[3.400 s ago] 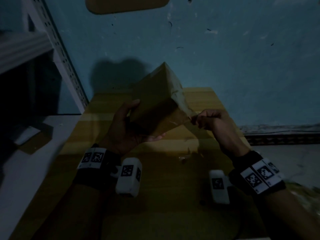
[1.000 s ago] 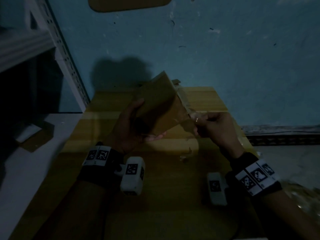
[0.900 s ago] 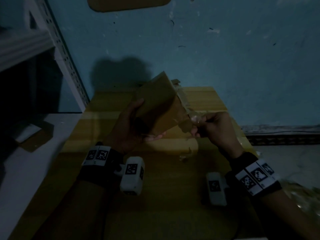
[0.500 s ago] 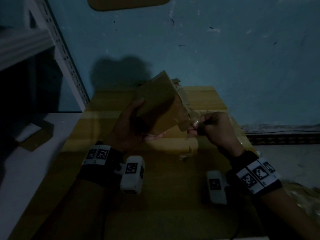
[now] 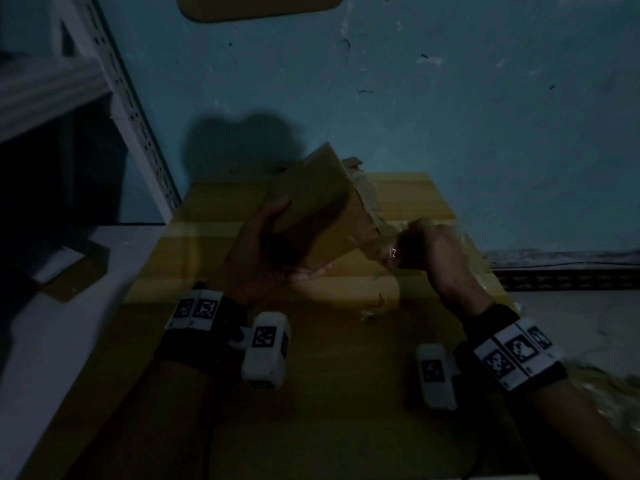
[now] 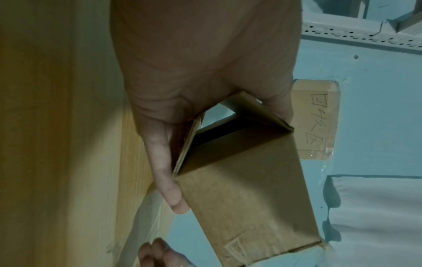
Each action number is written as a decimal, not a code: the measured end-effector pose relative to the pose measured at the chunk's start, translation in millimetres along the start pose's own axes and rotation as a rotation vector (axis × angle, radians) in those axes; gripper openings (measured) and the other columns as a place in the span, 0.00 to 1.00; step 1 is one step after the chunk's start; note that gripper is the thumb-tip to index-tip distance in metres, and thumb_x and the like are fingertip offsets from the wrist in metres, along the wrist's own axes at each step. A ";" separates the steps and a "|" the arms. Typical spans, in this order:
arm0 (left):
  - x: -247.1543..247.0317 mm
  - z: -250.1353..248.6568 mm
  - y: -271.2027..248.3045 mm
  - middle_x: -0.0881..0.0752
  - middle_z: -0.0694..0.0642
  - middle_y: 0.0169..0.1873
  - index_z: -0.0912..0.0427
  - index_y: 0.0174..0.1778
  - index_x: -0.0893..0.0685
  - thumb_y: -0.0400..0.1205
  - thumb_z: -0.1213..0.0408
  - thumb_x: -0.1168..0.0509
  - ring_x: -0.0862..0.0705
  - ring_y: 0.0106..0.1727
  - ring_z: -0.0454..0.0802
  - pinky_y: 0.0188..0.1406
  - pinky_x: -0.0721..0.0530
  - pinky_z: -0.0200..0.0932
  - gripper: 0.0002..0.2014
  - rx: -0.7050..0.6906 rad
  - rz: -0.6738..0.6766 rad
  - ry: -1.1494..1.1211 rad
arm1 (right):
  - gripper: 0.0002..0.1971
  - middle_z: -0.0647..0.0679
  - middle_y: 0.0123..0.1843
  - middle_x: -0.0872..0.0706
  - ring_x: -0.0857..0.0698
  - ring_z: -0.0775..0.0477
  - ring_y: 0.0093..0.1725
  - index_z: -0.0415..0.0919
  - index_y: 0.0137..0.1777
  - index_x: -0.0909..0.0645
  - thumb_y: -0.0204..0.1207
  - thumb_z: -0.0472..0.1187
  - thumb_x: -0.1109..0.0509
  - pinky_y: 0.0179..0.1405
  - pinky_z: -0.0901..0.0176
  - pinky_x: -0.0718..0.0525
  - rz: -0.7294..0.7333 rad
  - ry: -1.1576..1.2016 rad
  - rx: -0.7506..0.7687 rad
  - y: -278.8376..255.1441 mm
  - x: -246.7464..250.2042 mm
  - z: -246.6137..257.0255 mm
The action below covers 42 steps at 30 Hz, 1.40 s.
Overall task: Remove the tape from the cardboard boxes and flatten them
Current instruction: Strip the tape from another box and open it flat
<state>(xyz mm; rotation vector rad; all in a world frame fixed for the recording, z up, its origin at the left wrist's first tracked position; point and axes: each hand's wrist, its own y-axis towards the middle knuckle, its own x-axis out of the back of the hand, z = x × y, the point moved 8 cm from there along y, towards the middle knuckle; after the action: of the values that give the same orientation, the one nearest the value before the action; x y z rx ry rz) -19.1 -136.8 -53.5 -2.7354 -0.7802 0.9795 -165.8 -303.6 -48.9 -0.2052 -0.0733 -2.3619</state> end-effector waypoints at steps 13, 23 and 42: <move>-2.7 0.0 1.5 0.10 0.67 0.52 0.62 0.72 0.21 0.75 0.41 0.38 0.12 0.47 0.69 0.35 0.11 0.51 0.35 -0.010 0.043 0.026 | 0.20 0.50 0.45 0.07 0.08 0.52 0.50 0.40 0.42 0.10 0.68 0.13 0.26 0.47 0.54 0.07 0.105 -0.174 0.217 12.0 -1.7 -5.8; -0.1 1.1 4.7 0.11 0.69 0.52 0.62 0.72 0.21 0.76 0.40 0.38 0.11 0.45 0.69 0.39 0.12 0.54 0.35 -0.019 0.023 0.074 | 0.08 0.42 0.36 0.09 0.09 0.52 0.37 0.31 0.41 0.14 0.80 0.23 0.31 0.40 0.63 0.12 -0.068 -0.160 0.210 13.5 13.7 -2.2; -2.4 2.0 7.5 0.14 0.66 0.65 0.57 0.72 0.22 0.60 0.51 0.15 0.16 0.63 0.74 0.62 0.20 0.76 0.43 -0.055 0.120 0.021 | 0.24 0.55 0.32 0.09 0.12 0.60 0.38 0.39 0.35 0.13 0.73 0.13 0.42 0.39 0.71 0.17 0.036 -0.063 0.291 5.4 5.7 13.4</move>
<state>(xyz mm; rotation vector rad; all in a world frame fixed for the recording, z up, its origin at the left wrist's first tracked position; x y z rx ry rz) -18.7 -144.6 -55.8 -2.8645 -0.6556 0.9641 -164.4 -309.9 -34.7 -0.1382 -0.4364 -2.2766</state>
